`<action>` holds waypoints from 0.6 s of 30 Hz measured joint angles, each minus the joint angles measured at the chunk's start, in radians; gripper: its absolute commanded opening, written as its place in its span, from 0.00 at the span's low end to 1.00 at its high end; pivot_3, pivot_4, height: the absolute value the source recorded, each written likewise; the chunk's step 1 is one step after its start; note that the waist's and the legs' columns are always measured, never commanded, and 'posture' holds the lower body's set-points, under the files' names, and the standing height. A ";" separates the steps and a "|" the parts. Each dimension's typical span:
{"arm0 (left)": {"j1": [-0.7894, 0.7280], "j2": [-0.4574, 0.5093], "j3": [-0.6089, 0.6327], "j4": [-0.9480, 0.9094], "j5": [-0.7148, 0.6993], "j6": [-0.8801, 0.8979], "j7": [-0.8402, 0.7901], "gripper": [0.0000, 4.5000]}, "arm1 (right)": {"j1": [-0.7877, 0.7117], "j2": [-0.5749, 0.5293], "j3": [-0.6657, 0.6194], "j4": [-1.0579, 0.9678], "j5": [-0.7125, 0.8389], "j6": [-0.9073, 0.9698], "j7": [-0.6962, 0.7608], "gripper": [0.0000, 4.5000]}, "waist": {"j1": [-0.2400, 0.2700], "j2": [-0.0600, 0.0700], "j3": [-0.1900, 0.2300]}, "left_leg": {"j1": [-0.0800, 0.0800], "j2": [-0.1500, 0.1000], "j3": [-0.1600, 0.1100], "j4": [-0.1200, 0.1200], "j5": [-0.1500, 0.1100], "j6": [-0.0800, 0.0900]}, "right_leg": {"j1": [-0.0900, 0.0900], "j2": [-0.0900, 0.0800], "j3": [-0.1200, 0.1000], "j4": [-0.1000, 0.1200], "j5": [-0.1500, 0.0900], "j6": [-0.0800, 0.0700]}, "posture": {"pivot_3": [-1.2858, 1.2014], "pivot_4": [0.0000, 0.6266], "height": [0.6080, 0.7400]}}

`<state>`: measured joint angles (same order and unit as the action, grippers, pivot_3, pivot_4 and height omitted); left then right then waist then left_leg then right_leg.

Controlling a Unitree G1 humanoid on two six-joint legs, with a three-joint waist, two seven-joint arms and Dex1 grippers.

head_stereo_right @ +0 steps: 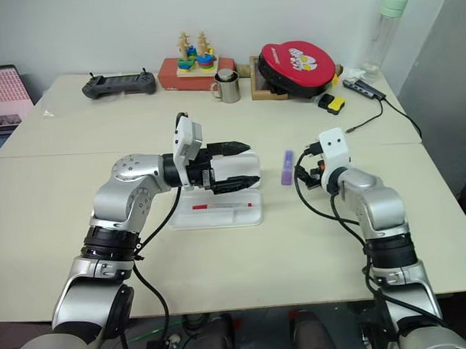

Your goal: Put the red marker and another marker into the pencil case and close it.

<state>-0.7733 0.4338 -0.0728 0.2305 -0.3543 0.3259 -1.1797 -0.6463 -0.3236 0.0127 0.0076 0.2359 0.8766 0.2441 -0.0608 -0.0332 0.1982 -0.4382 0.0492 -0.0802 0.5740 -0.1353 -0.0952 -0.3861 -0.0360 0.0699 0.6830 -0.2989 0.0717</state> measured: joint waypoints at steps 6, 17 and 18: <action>0.026 -0.005 -0.001 -0.036 0.000 0.003 0.037 0.99 | -0.015 0.098 -0.010 0.055 -0.018 -0.045 -0.048 1.00 | 0.002 0.000 0.000 | 0.000 0.000 0.000 0.000 0.000 0.000 | 0.001 0.000 0.000 0.000 0.000 0.000 | 0.52 0.24 1.00; 0.028 0.004 0.008 -0.027 0.000 -0.031 0.065 1.00 | -0.075 0.206 0.014 0.287 -0.099 -0.134 -0.122 0.92 | 0.003 0.000 0.000 | 0.000 0.000 0.000 0.000 0.000 0.000 | 0.001 0.000 0.000 -0.001 0.000 0.000 | 0.52 0.24 1.00; 0.028 0.004 0.010 -0.027 0.000 -0.032 0.069 1.00 | -0.080 0.209 0.019 0.302 -0.106 -0.142 -0.128 0.90 | 0.003 0.000 0.000 | 0.001 0.000 0.000 0.000 0.000 0.000 | 0.001 0.000 0.000 0.000 0.000 0.000 | 0.52 0.24 1.00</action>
<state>-0.7457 0.4377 -0.0632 0.2036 -0.3539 0.2938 -1.1103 -0.7261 -0.1150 0.0322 0.3096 0.1304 0.7342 0.1158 -0.0575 -0.0331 0.1981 -0.4376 0.0491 -0.0804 0.5739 -0.1352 -0.0952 -0.3850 -0.0360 0.0695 0.6826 -0.2987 0.0719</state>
